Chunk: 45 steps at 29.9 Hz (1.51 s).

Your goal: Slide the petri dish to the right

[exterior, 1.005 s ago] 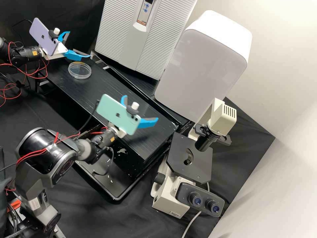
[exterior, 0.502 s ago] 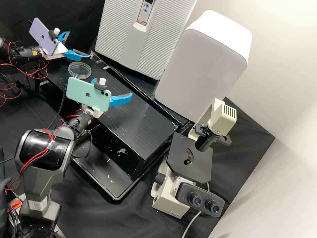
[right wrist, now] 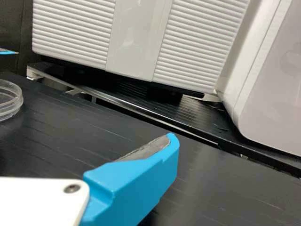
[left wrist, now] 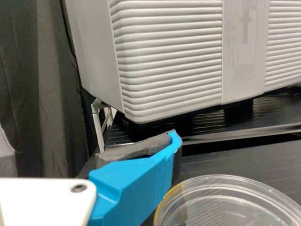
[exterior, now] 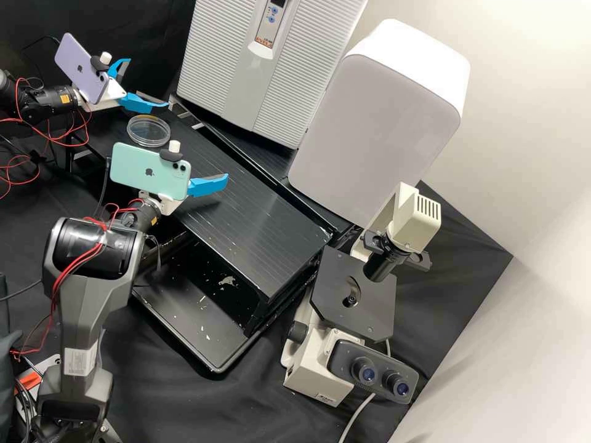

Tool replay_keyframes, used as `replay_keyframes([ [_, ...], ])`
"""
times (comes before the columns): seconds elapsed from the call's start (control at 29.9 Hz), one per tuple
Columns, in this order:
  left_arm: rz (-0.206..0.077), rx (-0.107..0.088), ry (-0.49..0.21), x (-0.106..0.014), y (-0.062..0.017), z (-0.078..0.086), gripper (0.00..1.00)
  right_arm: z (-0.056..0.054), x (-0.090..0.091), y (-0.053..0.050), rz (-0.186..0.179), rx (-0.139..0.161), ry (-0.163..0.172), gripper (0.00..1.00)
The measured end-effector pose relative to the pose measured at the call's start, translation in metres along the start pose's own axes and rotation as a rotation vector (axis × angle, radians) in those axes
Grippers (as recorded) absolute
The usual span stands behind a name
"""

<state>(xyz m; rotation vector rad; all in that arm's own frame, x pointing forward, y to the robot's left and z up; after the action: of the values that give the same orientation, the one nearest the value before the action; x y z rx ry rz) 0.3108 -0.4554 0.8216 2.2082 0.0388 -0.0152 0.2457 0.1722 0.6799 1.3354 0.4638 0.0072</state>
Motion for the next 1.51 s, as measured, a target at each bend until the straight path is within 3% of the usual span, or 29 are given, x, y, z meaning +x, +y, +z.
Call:
replay_keyframes([
  [0.2, 0.0, 0.0, 0.0, 0.0, 0.0, 0.0, 1.0, -0.004, -0.001, -0.002, -0.005, 0.0, 0.012, 1.0],
  [0.44, 0.0, 0.0, 0.0, 0.0, 0.0, 0.0, 1.0, -0.024, 0.014, 0.009, 0.041, 0.008, 0.066, 1.0],
  [0.54, 0.0, 0.0, 0.0, 0.0, 0.0, 0.0, 1.0, -0.032, 0.027, 0.011, 0.035, 0.012, 0.084, 1.0],
  [0.6, 0.0, 0.0, 0.0, 0.0, 0.0, 0.0, 1.0, -0.034, 0.037, 0.008, -0.002, 0.014, 0.11, 1.0],
  [0.7, 0.0, 0.0, 0.0, 0.0, 0.0, 0.0, 1.0, -0.035, 0.046, -0.003, -0.095, 0.029, 0.145, 1.0],
  [0.74, 0.0, 0.0, 0.0, 0.0, 0.0, 0.0, 1.0, -0.036, 0.048, -0.006, -0.132, 0.055, 0.159, 1.0],
  [0.8, 0.0, 0.0, 0.0, 0.0, 0.0, 0.0, 1.0, -0.036, 0.049, -0.012, -0.169, 0.092, 0.18, 1.0],
  [0.87, 0.0, 0.0, 0.0, 0.0, 0.0, 0.0, 1.0, -0.039, 0.049, -0.016, -0.199, 0.109, 0.206, 1.0],
  [0.97, 0.0, 0.0, 0.0, 0.0, 0.0, 0.0, 1.0, -0.04, 0.049, -0.022, -0.26, 0.102, 0.217, 1.0],
  [1.31, 0.0, 0.0, 0.0, 0.0, 0.0, 0.0, 1.0, -0.039, 0.05, -0.025, -0.273, 0.109, 0.217, 1.0],
  [1.51, 0.0, 0.0, 0.0, 0.0, 0.0, 0.0, 1.0, -0.042, 0.061, -0.026, -0.268, 0.111, 0.218, 1.0],
])
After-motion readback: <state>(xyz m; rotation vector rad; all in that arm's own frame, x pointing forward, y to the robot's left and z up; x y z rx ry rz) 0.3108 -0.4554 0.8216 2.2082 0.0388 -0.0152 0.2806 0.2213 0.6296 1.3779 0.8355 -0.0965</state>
